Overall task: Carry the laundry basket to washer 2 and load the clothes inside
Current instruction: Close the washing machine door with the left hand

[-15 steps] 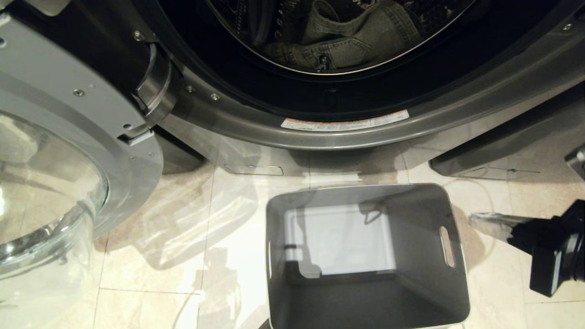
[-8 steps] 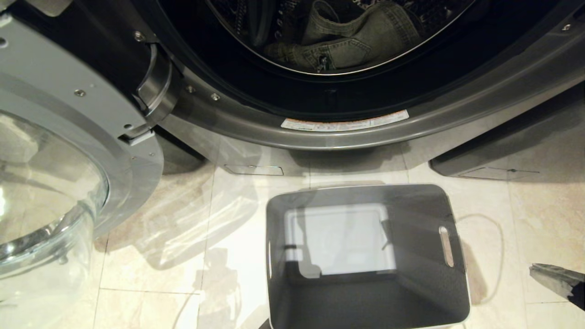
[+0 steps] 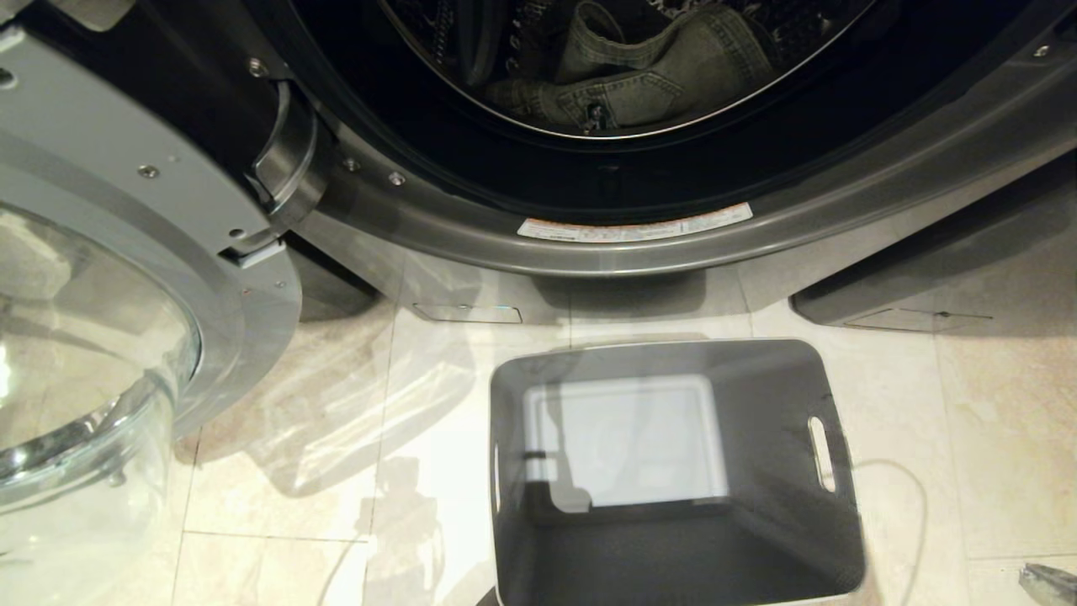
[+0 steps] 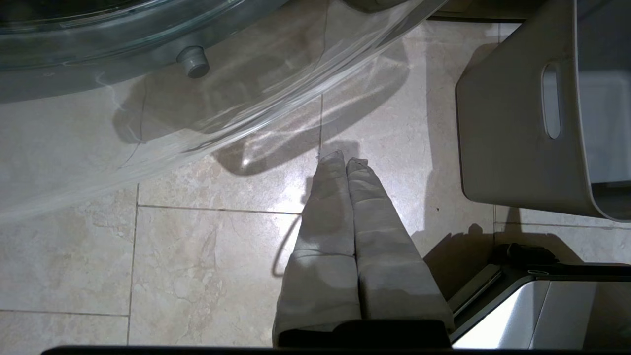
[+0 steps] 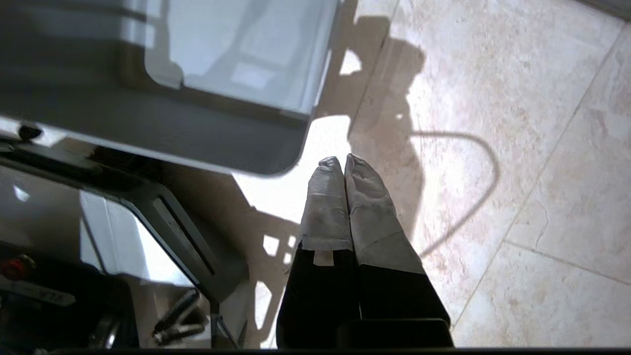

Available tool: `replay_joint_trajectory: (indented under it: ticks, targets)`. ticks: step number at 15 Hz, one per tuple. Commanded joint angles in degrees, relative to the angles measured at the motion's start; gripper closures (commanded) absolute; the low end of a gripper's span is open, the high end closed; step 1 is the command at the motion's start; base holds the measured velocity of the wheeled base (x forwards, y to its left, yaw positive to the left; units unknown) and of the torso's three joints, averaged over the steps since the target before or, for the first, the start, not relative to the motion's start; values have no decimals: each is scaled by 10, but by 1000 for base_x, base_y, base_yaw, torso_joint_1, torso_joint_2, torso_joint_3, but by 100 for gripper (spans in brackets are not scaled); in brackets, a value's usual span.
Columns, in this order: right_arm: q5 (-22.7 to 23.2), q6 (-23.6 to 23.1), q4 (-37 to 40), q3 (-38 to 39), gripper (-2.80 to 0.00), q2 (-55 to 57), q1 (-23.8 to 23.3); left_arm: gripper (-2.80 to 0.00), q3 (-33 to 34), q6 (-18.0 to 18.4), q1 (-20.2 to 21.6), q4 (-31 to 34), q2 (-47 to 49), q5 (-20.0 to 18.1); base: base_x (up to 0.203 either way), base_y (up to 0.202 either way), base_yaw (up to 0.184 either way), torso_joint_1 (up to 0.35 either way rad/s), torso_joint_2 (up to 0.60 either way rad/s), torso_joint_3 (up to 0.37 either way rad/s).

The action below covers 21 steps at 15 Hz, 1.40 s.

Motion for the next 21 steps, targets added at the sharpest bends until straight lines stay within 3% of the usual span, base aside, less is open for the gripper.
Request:
replay_joint_trajectory:
  ticks: [1, 5, 9, 15, 21]
  targets:
    - [16, -14, -2, 48, 0, -59, -39, 0, 0, 0, 0, 0, 0, 0, 0, 0, 0, 0, 0, 0]
    - [29, -34, -44, 146, 0, -144, -74, 0, 0, 0, 0, 0, 0, 0, 0, 0, 0, 0, 0, 0]
    - [36, -34, -149, 146, 0, -207, -79, 0, 0, 0, 0, 0, 0, 0, 0, 0, 0, 0, 0, 0]
    - [34, -33, -161, 146, 0, -329, -86, 0, 0, 0, 0, 0, 0, 0, 0, 0, 0, 0, 0, 0]
    - [32, 7, -139, 146, 0, -339, -86, 0, 0, 0, 0, 0, 0, 0, 0, 0, 0, 0, 0, 0]
